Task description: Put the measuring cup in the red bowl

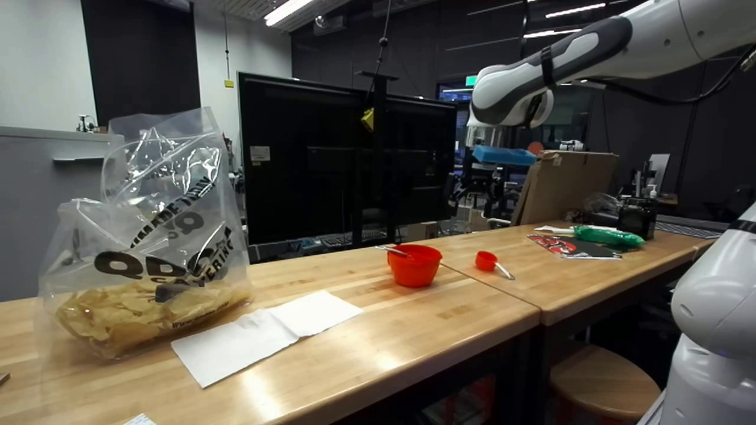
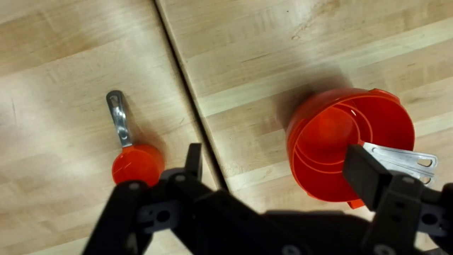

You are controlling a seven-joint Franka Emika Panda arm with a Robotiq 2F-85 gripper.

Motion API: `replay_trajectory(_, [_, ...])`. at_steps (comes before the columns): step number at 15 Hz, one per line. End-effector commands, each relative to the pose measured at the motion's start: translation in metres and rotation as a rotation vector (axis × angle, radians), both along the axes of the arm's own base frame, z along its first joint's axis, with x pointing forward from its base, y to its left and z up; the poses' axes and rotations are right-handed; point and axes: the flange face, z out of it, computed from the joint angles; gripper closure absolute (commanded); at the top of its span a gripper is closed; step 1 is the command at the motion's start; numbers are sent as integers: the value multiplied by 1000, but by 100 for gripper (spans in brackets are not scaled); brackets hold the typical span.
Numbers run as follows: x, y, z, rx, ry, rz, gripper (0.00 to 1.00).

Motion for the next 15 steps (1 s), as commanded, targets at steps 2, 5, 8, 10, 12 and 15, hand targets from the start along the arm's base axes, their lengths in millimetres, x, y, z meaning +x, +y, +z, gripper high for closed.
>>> replay_trajectory(2, [-18,20,-15,-36,-13,-225,0])
replay_trajectory(5, [-28,21,-8,-94,50,-199,0])
replay_trajectory(8, [-44,20,9,-82,157,-38,0])
replay_trajectory(10, [-56,14,24,-64,203,81,0])
replay_trajectory(12, [-64,2,38,-50,200,192,0])
replay_trajectory(15, [-69,-32,42,-8,129,210,0])
